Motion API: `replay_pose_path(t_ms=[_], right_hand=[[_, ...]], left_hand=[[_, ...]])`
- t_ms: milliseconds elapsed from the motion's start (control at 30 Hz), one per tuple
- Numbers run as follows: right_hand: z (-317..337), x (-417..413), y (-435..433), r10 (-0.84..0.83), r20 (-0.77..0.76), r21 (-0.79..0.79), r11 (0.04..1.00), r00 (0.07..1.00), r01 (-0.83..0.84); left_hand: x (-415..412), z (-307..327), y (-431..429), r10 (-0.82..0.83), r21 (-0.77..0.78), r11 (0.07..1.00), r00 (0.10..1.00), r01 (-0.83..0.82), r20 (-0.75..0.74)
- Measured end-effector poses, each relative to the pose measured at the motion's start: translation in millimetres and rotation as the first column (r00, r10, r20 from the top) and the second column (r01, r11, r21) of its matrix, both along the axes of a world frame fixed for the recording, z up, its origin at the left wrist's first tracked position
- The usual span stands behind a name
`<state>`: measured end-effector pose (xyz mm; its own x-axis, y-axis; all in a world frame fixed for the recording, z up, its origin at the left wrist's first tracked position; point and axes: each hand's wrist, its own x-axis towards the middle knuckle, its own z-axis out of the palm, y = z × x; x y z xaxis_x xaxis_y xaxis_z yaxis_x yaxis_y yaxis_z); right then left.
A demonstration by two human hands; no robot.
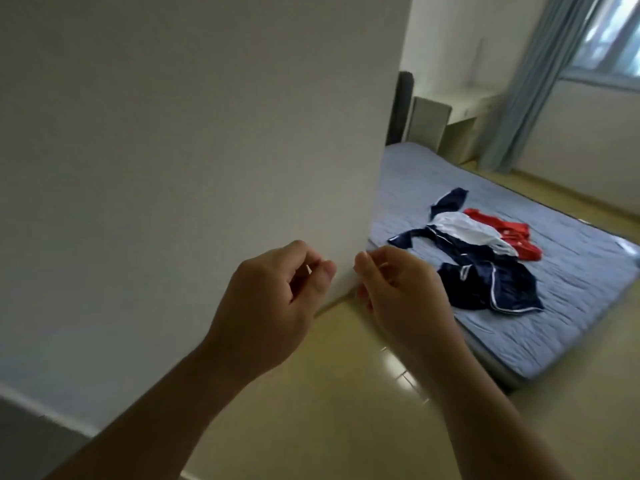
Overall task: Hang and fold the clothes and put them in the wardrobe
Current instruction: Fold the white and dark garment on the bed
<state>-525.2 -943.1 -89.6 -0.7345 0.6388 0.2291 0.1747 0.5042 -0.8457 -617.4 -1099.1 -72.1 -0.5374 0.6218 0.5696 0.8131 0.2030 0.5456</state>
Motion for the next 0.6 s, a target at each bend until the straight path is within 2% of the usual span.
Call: replay_pose_path(t_ms=[233,433,600], right_hand=[[-19.6,85.8,194.1,-0.205,0.132,0.053,0.979,0.970,0.199],[-36.3,139.2,334.2,-0.345,0.223,0.065,0.939,0.912,0.339],[-53.8,162.9,453.4,-0.417,0.269,0.050,0.906,0.868,0.420]], left_hand=[[42.4,-25.6,221.4,-0.157,-0.009,0.987,0.985,0.158,0.067],[74.7,-51.8,376.7,-0.292,-0.047,0.952,0.944,0.302,0.155],[78.4,-80.3,504.2,-0.326,-0.103,0.932,0.926,0.349,0.192]])
